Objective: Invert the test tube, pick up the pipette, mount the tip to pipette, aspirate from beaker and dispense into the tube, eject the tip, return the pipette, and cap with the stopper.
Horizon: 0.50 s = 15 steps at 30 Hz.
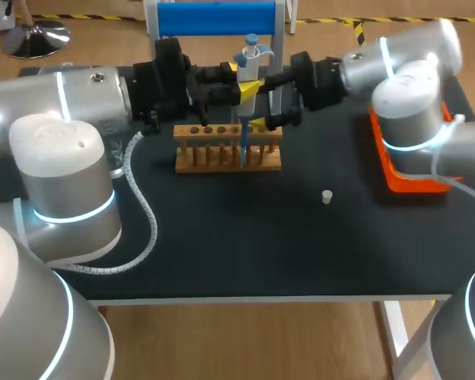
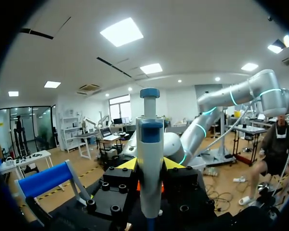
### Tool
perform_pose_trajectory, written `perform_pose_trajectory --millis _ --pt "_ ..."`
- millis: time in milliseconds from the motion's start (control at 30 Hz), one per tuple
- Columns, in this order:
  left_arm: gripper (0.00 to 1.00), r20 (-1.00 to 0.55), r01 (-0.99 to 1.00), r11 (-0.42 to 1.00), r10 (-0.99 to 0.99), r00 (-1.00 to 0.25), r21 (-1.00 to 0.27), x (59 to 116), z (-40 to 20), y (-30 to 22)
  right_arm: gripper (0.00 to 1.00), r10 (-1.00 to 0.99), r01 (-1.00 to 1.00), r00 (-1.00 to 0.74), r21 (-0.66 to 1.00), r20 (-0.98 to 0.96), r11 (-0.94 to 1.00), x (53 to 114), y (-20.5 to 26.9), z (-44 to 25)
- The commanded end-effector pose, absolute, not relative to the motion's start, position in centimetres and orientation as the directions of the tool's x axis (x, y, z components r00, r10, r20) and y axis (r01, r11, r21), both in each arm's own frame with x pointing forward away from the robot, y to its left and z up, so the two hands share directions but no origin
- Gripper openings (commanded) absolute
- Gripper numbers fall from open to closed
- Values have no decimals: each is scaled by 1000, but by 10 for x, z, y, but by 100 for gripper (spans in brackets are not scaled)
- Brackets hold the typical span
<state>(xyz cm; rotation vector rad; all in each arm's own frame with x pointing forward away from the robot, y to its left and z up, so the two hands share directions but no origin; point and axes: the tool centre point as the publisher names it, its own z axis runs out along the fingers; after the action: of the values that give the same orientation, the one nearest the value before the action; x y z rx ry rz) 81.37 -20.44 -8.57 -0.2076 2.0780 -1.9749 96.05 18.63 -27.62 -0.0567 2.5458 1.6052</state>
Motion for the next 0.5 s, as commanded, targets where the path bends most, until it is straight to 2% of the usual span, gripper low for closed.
perform_pose_trajectory --millis 33,500 --pt "0 -94 81 59 -285 -954 -995 813 -86 -204 100 50 -107 -989 913 -138 394 928 137 -249" --pt "0 -94 81 59 -285 -954 -995 813 -86 -204 100 41 -67 -996 972 -78 226 875 109 -202"
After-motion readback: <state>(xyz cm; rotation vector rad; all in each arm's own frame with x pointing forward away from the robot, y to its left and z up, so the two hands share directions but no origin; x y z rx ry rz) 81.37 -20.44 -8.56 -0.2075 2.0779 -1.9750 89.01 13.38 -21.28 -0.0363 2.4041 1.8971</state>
